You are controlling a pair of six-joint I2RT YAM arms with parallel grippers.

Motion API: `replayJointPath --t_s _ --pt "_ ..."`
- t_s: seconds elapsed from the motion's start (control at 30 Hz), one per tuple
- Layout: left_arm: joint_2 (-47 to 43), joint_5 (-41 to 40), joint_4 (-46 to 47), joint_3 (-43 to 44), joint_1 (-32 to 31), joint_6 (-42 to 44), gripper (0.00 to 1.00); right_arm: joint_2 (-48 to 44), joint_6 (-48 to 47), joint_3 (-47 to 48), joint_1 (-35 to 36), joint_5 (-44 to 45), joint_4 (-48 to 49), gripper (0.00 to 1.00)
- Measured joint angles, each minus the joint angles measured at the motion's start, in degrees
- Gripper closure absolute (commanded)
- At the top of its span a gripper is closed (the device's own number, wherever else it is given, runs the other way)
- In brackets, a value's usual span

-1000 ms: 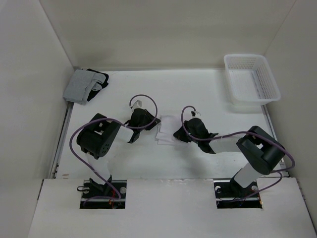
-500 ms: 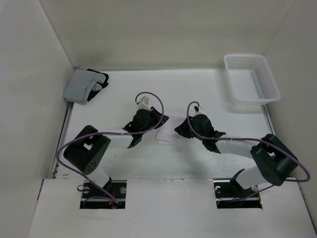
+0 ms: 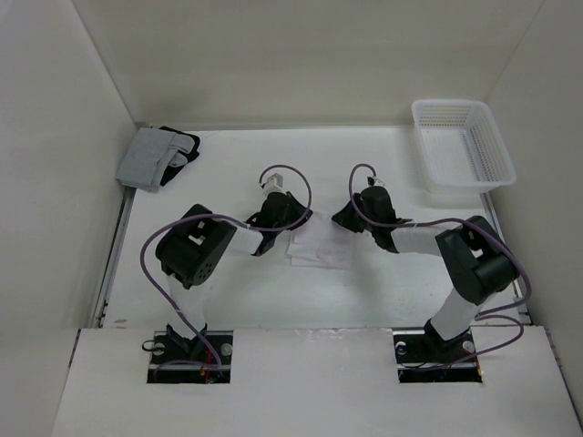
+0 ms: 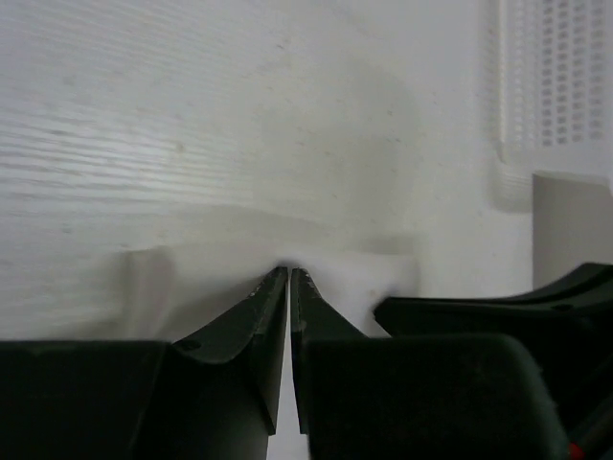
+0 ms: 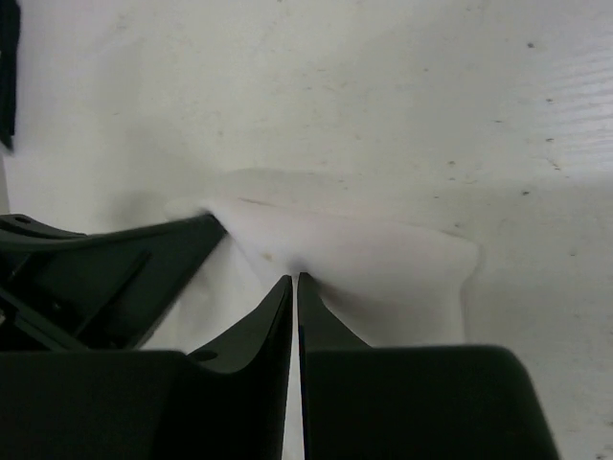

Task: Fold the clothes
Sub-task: Fold the tank top

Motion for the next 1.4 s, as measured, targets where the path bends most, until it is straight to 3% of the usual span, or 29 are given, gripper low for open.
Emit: replayJointPath --t_s 0.3,0.47,0.63,0.87,0.9,0.93,1.13,1.4 --pt "3.48 -1.62 1.31 0.00 4.02 0.22 0.94 6.43 2.36 0.96 -4.22 -3.39 2.73 0.90" --pt "3.02 -1.36 2.01 -0.52 4.66 0.48 0.89 5.92 3.48 0.31 -4.31 -4.74 4.72 0.76" --pt "-7.50 -1.51 0.46 -6.38 4.90 2.36 0.67 -3.82 3.61 -2.82 -4.31 -5.51 4.61 0.59" --pt "-28.76 -2.67 -1.18 -13.88 5.05 5.70 0.38 -26.71 1.62 -7.32 -4.90 -3.76 5.88 0.39" --pt "-31.06 -2.62 -2.34 -15.04 5.18 6.21 0.34 -29.59 0.98 -8.20 -5.27 -2.64 5.55 0.30" --pt "-33.35 -2.64 -3.87 -16.39 5.35 6.91 0.31 -32.70 0.33 -9.31 -5.66 -1.03 4.90 0.00" --pt "-47.74 -2.60 -18.27 -22.21 7.85 9.84 0.26 -45.77 -4.63 -17.03 -6.73 12.59 -0.31 0.00" --pt "-60.92 -2.64 -34.21 -22.36 11.87 11.63 0.25 -45.68 -5.31 -25.07 -6.91 21.86 -3.45 0.00"
